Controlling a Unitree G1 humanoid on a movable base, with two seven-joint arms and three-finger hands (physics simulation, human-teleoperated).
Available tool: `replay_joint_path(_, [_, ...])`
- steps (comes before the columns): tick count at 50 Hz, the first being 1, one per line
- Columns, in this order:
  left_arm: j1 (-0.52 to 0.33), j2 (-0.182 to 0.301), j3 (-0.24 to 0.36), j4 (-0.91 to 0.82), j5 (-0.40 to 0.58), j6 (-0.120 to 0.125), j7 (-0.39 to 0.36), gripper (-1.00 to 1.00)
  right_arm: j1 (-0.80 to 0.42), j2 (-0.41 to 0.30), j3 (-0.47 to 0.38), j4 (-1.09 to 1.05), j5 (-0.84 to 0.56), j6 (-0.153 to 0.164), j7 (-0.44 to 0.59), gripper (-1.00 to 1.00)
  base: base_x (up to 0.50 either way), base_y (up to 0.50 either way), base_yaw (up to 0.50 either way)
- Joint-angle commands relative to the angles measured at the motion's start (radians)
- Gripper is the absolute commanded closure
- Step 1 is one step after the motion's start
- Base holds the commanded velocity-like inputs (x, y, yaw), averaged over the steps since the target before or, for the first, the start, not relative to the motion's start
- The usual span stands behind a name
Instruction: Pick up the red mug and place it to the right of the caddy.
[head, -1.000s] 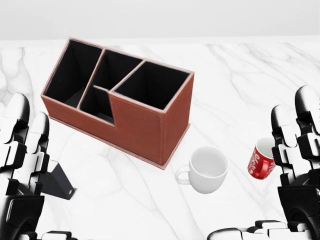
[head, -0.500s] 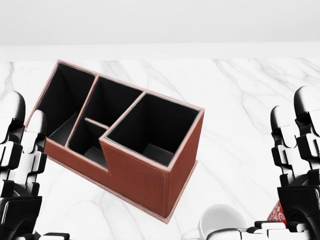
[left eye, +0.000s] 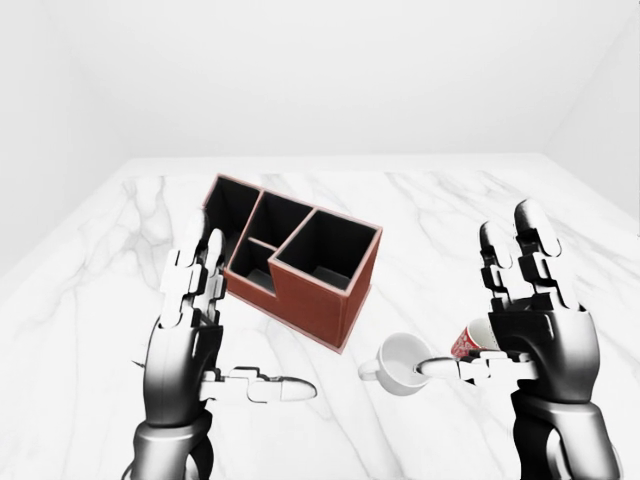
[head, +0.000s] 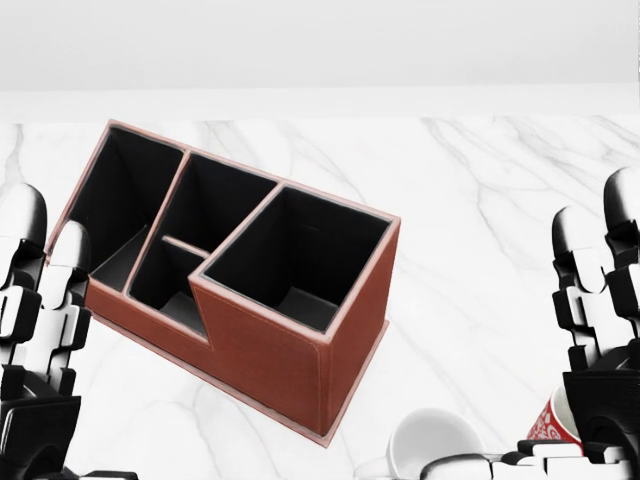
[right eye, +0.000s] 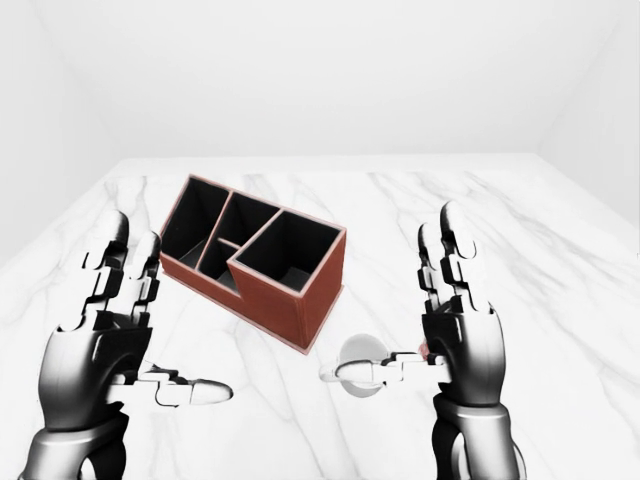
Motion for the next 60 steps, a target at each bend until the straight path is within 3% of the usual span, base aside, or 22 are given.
replay_joint_path(1, [0.004, 0.000, 0.000, -0.007, -0.002, 0.000, -0.002, -1.00, -0.003, 0.003, -0.019, -0.007, 0.029, 0.000, 0.007, -0.95, 0.00, -0.50, 0.00])
replay_joint_path(21, [0.001, 0.000, -0.004, -0.008, 0.001, 0.000, 0.000, -1.00, -0.016, 0.006, -0.051, -0.032, 0.051, 0.000, 0.002, -0.96, 0.00, -0.05, 0.00])
replay_joint_path(28, [-0.004, -0.003, -0.002, 0.006, 0.002, 0.000, 0.000, -1.00, -0.069, -0.001, -0.190, -0.120, 0.140, 0.000, 0.014, -0.95, 0.00, 0.00, 0.00])
replay_joint_path(32, [-0.006, 0.002, -0.021, 0.013, 0.012, 0.000, 0.009, -1.00, -0.164, -0.090, -0.322, -0.167, 0.202, 0.000, -0.001, -0.95, 0.00, 0.00, 0.00])
replay_joint_path(33, [-0.005, 0.004, -0.023, 0.011, 0.011, 0.000, 0.010, -1.00, -0.209, -0.153, -0.391, -0.168, 0.276, 0.000, -0.025, -0.95, 0.00, 0.00, 0.00])
replay_joint_path(37, [-0.004, 0.004, -0.007, 0.006, -0.001, 0.000, 0.006, -1.00, -0.258, -0.272, -0.485, -0.168, 0.341, 0.000, -0.040, -0.95, 0.00, 0.00, 0.00])
replay_joint_path(44, [-0.009, -0.004, 0.001, 0.010, -0.002, 0.000, 0.001, -1.00, -0.352, -0.375, -0.601, -0.110, 0.142, 0.000, 0.179, -0.95, 0.00, 0.00, 0.00])
replay_joint_path(57, [-0.008, -0.009, 0.015, 0.017, -0.004, 0.000, -0.007, -1.00, -0.365, -0.421, -0.510, -0.047, -0.254, 0.000, 0.509, -0.96, 0.00, 0.00, 0.00])
replay_joint_path(60, [-0.009, -0.010, 0.022, 0.010, -0.007, 0.000, -0.009, -1.00, -0.406, -0.447, -0.521, -0.020, -0.310, 0.000, 0.509, -0.95, 0.00, 0.00, 0.00])
